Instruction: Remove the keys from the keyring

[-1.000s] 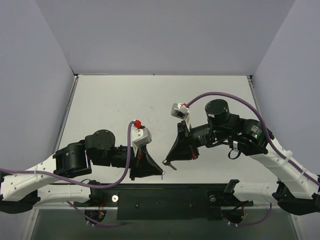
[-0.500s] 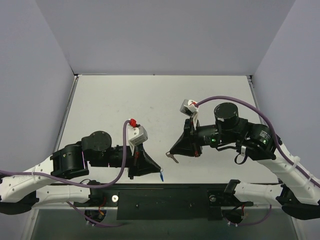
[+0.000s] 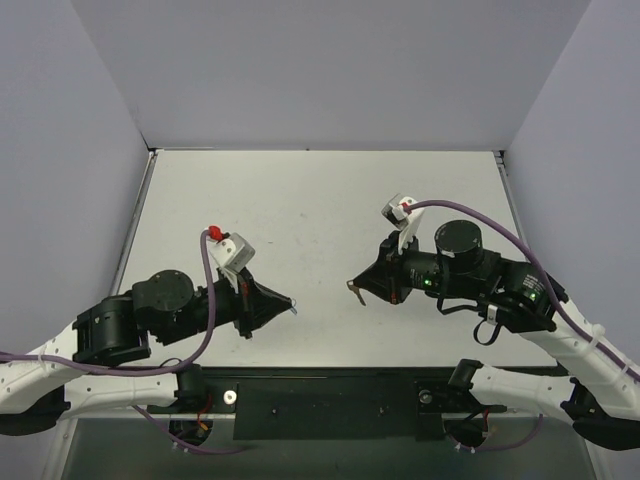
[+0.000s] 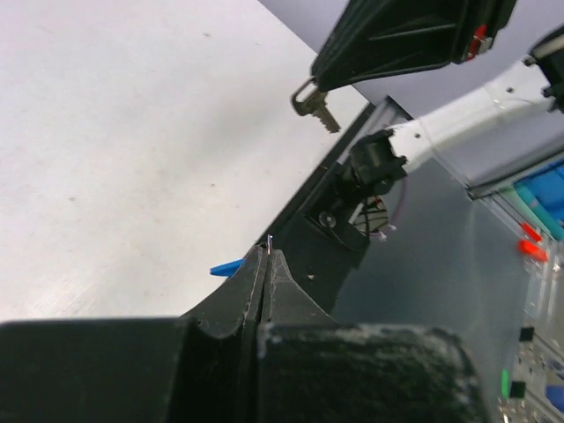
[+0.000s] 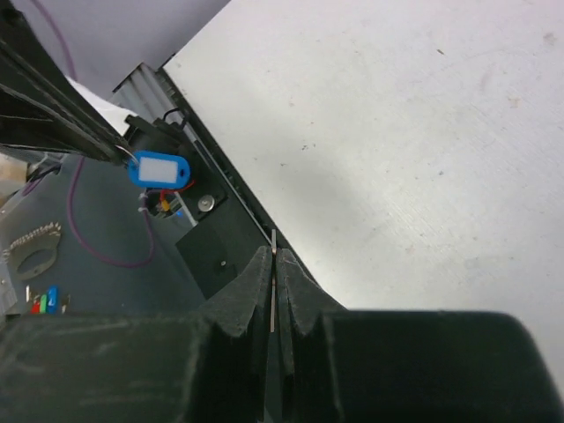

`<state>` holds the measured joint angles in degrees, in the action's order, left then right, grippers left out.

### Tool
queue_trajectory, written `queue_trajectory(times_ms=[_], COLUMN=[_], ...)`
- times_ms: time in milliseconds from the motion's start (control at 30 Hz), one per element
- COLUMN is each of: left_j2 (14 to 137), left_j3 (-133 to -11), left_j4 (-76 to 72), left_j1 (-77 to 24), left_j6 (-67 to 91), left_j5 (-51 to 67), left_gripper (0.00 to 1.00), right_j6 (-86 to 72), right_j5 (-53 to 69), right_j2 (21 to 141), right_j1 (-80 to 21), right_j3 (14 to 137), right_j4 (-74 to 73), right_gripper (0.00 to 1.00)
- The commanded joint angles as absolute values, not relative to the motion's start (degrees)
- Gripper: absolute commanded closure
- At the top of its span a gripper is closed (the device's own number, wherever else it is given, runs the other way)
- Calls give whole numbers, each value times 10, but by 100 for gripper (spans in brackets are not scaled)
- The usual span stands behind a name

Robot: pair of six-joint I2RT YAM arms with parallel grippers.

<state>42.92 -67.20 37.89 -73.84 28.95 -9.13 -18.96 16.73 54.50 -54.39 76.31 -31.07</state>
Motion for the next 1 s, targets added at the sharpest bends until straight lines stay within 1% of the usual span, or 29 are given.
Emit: queue_trajectory(times_ms=[0, 133, 333, 533, 767, 967], left_j2=[410, 405, 394, 331, 234, 212], left_j3=[-680, -677, -645, -592, -555, -503], left_j4=[435, 486, 560, 591, 563, 541], left_j1=[-741, -741, -740, -739, -740, -740], left_j6=[308, 311, 317, 341, 354, 366], left_j5=[-207, -256, -334, -378, -416, -452], left_gripper=[100, 100, 100, 100, 100, 100], right_j6=[-199, -200, -211, -242, -247, -230], right_j5=[92, 70, -32, -43, -29, -34], right_j2=[547, 575, 641, 710, 777, 845], right_j1=[-541, -541, -538, -510, -419, -330], right_j3=[750, 754, 782, 791, 812, 848], right_j4=[-318, -346, -427, -460, -481, -511], right_gripper=[100, 100, 100, 100, 100, 100])
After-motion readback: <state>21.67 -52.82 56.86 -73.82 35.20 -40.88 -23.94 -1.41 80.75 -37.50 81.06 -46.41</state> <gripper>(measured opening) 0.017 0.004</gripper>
